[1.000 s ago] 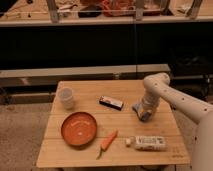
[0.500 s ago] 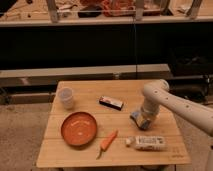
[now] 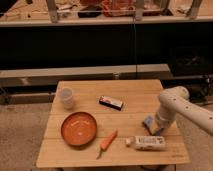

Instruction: Wipe the white sponge on the table

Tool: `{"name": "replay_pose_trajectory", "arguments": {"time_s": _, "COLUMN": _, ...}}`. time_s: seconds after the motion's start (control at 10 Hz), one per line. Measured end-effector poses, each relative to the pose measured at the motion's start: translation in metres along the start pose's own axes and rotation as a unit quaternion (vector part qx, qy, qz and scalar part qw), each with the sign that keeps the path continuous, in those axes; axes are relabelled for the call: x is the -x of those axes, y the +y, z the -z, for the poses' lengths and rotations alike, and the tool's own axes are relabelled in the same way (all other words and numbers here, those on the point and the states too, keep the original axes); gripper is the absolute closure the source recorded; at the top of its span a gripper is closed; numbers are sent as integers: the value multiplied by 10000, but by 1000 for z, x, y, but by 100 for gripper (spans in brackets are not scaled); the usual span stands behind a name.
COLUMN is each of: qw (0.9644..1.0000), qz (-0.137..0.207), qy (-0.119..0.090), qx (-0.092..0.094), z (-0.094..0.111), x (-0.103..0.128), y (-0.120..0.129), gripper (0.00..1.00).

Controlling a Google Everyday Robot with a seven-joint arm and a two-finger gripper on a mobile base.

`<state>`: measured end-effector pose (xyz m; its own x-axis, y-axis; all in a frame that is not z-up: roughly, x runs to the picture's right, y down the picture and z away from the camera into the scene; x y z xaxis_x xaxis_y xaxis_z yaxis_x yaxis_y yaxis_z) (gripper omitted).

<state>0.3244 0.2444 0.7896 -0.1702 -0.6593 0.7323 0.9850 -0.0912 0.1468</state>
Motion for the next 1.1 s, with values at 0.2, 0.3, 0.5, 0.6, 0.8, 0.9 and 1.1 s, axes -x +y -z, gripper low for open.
{"name": "replay_pose_trajectory", "arguments": {"time_s": 0.2, "qw": 9993, "qz": -346, "qy": 118, "qx": 0, "z": 6, "x": 5, "y": 31, "gripper": 62}}
{"name": "replay_pose_trajectory", "arguments": {"time_s": 0.3, "qw": 9983, "qz": -556, "qy": 183, "qx": 14, "z": 10, "x": 1, "y": 46, "gripper": 62}}
{"name": "replay_pose_trajectory", "arguments": {"time_s": 0.5, "qw": 9953, "qz": -929, "qy": 281, "qx": 9, "z": 18, "x": -23, "y": 65, "gripper": 62}}
{"name": "replay_pose_trajectory", "arguments": {"time_s": 0.6, "qw": 9942, "qz": -1032, "qy": 295, "qx": -1, "z": 20, "x": -35, "y": 69, "gripper": 62}}
{"name": "replay_pose_trajectory", "arguments": {"time_s": 0.8, "qw": 9920, "qz": -1219, "qy": 334, "qx": 5, "z": 25, "x": -67, "y": 72, "gripper": 62}}
{"name": "replay_pose_trajectory", "arguments": {"time_s": 0.9, "qw": 9915, "qz": -1255, "qy": 338, "qx": 26, "z": 27, "x": -80, "y": 70, "gripper": 62}}
{"name": "replay_pose_trajectory", "arguments": {"time_s": 1.1, "qw": 9916, "qz": -1252, "qy": 315, "qx": 37, "z": 27, "x": -109, "y": 53, "gripper": 62}}
